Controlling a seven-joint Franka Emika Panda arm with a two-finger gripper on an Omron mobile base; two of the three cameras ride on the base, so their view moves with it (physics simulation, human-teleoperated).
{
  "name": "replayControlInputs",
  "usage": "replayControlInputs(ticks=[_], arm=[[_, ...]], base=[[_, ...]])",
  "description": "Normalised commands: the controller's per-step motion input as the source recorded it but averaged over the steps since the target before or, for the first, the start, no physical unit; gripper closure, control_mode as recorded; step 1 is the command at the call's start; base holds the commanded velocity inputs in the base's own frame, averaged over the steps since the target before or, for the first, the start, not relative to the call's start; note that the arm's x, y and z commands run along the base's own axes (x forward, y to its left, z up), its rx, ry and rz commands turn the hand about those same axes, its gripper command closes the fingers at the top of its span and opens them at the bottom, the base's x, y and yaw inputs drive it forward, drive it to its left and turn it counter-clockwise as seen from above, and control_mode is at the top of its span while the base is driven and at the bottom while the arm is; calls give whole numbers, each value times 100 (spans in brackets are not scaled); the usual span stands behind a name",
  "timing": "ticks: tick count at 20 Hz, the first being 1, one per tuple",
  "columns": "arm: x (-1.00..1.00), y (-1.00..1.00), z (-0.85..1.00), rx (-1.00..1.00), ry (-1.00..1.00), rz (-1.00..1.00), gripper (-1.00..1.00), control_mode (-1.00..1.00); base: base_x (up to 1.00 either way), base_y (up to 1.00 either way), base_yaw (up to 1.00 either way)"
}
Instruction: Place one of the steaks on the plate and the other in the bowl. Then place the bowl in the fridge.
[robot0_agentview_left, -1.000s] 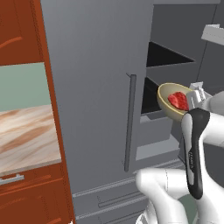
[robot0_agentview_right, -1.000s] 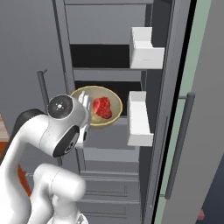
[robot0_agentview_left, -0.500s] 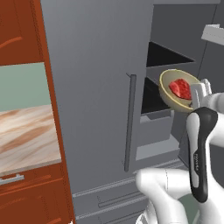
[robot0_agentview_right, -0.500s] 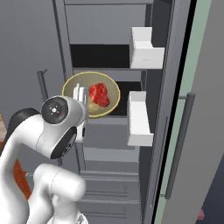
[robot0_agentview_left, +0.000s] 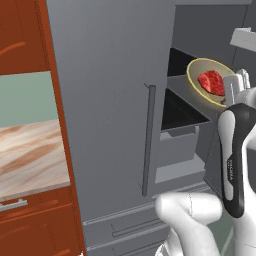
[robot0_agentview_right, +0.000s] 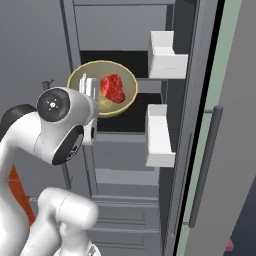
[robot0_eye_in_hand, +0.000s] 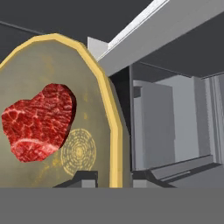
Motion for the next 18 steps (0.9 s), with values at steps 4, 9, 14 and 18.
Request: replayControlInputs(ticks=[4, 9, 14, 18], arm=[[-3, -2, 73, -1, 8, 0, 100, -100], [-2, 0, 62, -6, 7, 1, 100, -100], [2, -4, 6, -4, 0, 4, 100, -100], [22, -14, 0, 0, 0, 16, 100, -100]], base=[[0, 0, 0], [0, 0, 0], [0, 0, 0], [0, 0, 0]])
